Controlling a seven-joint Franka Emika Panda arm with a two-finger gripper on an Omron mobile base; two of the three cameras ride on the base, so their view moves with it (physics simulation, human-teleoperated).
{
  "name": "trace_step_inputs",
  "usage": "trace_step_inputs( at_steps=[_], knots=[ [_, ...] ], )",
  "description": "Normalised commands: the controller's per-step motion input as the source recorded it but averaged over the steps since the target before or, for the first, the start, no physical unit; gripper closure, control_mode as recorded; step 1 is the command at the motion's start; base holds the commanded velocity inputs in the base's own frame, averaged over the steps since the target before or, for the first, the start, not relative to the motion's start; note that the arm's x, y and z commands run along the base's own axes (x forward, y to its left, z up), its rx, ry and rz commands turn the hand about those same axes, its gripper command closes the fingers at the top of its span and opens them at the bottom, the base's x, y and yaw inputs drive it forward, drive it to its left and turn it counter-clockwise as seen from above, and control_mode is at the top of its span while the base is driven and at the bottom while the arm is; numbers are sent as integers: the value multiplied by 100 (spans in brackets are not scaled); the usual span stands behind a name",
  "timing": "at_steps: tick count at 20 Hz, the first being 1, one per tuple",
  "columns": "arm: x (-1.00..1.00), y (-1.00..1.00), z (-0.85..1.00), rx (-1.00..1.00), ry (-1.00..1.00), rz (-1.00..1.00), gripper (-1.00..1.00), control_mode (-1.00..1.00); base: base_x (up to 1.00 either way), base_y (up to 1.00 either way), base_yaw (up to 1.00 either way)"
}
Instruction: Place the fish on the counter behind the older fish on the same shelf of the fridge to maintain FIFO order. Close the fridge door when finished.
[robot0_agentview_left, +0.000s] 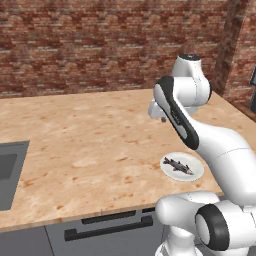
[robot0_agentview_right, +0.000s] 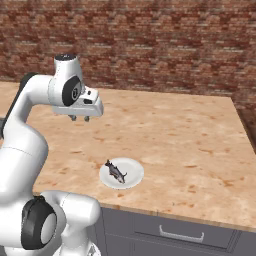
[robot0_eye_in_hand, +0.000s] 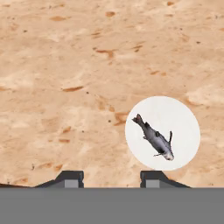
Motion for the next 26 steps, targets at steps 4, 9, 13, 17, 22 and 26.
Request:
trace_step_inputs(
  at_steps=[4, 9, 13, 17, 22, 26],
  knots=[
    [-1, 0, -1, 0, 0, 0, -100, -100, 0, 0, 0],
    [-2, -11, -67, -5, 0, 0, -100, -100, 0, 0, 0],
    [0, -78, -100, -2, 0, 0, -100, -100, 0, 0, 0],
    [0, -82, -100, -12, 0, 1, -100, -100, 0, 0, 0],
    [0, -25, -59, -10, 0, 8, -100, -100, 0, 0, 0],
    [1, -69, -28, 0, 0, 6, -100, -100, 0, 0, 0]
  ],
)
